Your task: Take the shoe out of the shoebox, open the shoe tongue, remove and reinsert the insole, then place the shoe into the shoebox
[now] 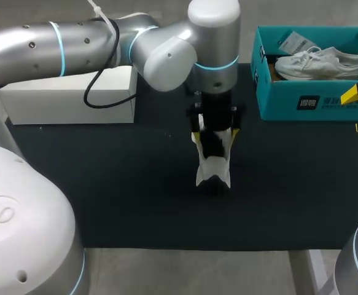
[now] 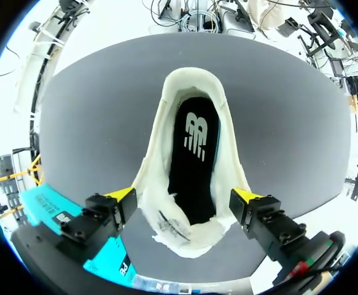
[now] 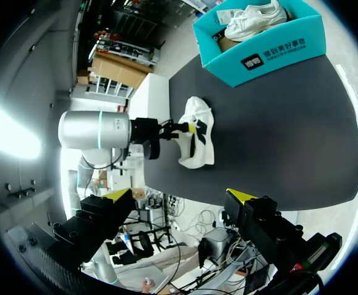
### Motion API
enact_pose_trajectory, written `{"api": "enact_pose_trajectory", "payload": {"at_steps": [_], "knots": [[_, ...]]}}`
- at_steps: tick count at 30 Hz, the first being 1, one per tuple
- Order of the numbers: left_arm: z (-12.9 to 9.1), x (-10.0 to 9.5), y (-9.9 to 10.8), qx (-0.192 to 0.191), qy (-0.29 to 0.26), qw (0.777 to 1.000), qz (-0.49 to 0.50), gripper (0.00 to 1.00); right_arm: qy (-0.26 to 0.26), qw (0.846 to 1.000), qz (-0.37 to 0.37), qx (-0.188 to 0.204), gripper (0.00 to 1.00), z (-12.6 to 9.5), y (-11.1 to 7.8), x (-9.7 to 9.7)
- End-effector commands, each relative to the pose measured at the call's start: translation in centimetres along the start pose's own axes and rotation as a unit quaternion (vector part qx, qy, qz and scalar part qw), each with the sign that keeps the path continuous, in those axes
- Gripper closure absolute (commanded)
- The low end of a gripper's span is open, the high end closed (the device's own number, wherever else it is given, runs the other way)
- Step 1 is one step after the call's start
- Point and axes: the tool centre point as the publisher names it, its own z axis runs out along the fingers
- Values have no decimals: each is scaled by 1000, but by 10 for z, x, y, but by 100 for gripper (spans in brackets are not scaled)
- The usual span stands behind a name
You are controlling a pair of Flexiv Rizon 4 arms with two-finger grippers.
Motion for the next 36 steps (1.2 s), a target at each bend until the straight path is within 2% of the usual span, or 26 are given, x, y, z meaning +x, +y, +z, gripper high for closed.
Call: {"api": "enact_pose_trajectory", "payload": {"at_steps": [1,10,11,12,14,22,29,36], "knots": [[-19,1,10,-24,2,1000,-16,0,-2,1000,1,-1,0,0,-1,0],[-50,2,43,-68,-20,996,-53,0,-2,1000,1,-1,0,0,-1,0],[-51,1,45,-68,-21,996,-53,21,-2,1000,1,-1,0,0,-1,0],[-51,0,46,-69,-25,996,-55,56,-2,1000,1,-1,0,0,-1,0],[-50,-4,47,-70,-32,995,-56,100,-2,1000,1,-1,0,0,-1,0],[-45,-9,44,-64,-35,996,-42,100,-2,1000,1,-1,0,0,-1,0],[-43,-10,42,-35,-30,998,-33,100,-2,1000,1,-1,0,0,-1,0],[-24,-5,34,-4,-3,999,-42,100,-2,1000,1,-1,0,0,-1,0]]}}
